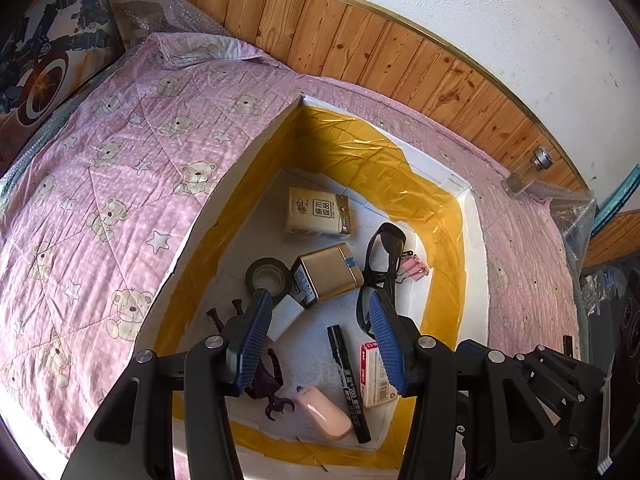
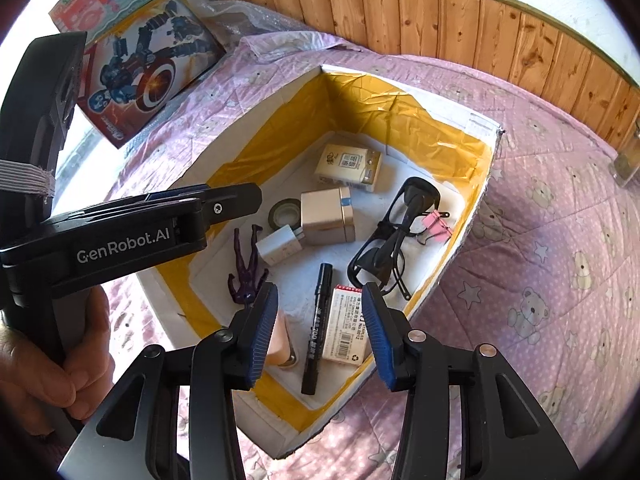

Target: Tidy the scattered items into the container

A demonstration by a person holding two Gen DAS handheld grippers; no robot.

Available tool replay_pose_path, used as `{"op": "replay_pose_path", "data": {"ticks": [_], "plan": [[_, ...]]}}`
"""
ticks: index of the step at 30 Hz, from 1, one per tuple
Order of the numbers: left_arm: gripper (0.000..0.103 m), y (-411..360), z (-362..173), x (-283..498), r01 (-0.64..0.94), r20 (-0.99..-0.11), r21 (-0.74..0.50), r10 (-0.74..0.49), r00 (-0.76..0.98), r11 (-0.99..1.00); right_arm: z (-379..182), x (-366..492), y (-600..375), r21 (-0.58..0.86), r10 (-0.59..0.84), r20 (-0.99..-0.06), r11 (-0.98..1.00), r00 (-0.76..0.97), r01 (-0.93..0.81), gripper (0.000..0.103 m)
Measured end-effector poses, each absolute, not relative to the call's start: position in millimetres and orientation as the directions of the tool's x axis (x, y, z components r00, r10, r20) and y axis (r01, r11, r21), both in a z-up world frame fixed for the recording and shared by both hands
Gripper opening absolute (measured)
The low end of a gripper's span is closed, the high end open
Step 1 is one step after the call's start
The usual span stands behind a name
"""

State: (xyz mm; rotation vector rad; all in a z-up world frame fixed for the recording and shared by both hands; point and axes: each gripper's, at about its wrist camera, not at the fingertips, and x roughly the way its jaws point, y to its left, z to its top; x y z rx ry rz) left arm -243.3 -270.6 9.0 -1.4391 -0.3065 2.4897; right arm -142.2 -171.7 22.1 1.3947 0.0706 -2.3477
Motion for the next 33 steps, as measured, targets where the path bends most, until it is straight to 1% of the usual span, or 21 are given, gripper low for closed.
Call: {"op": "replay_pose_path", "data": {"ticks": [11,17,24,25,33], "plan": [[0.052,-262,41,-194,-0.163,-0.787,-0.288,0.33,-0.521,-0.944,36,-110,-163,0.142,-0.298,-0.844,-0.926,-0.445,0.351,0.05],[0.052,-261,48,-168,-0.181,-0.778,-0.298,0.348,-0.523,-0.937,45,-95,-153,0.126,-0.266,-0.832,-0.945,-0.486,0.302,0.05],[0.054,-250,54,-139,-0.234,-0.763,-0.303,0.382,-0.521,-0.924,56,-78,-150,0.047,-0.186,-0.822,-0.964,-0.539,0.261,0.05],[0.055,-248,56,-135,-0.24,-0.761,-0.305,0.387,-0.521,-0.922,57,-76,-151,0.041,-0.178,-0.82,-0.966,-0.544,0.255,0.05],[0.055,-249,71,-115,-0.263,-0.744,-0.3,0.397,-0.537,-0.917,63,-62,-146,-0.005,-0.106,-0.807,-0.982,-0.581,0.187,0.053]]}}
